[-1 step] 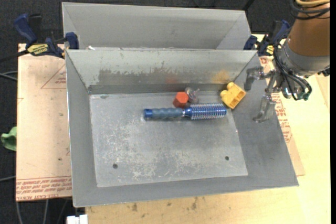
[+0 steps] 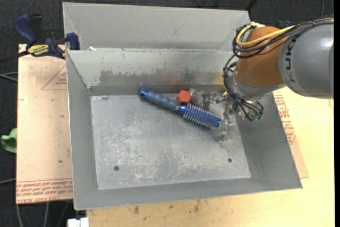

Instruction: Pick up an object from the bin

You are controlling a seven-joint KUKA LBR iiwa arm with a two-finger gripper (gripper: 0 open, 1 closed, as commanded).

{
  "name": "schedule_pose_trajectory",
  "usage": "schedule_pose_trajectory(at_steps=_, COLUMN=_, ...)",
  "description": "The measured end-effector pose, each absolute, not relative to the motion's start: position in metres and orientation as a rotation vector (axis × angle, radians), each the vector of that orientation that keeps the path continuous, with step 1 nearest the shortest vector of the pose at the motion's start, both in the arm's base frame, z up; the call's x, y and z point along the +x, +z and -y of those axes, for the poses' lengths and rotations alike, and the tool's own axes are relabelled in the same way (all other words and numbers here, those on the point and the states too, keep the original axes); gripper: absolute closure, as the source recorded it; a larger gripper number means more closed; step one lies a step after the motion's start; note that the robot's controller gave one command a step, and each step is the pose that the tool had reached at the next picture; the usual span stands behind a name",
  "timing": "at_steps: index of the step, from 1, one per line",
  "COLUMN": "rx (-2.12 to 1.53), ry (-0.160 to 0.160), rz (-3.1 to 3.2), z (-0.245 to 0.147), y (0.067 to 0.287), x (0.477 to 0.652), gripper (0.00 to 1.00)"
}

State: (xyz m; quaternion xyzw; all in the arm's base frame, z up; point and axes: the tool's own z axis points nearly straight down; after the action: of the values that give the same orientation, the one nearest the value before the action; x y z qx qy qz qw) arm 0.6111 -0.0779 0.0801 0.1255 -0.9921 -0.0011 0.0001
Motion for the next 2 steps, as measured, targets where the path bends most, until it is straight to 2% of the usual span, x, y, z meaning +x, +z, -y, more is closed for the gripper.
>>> schedule_pose_trajectory(at_steps=1, rx=0.363, ry=-0.003, rz=3.121, z=0.0590, y=0.0695, x=0.5976, gripper=0.00)
schedule_pose_trajectory(at_steps=2, rx=0.362, ry=-0.001, rz=3.121, z=0.0600, y=0.0695, x=0.5975, gripper=1.00)
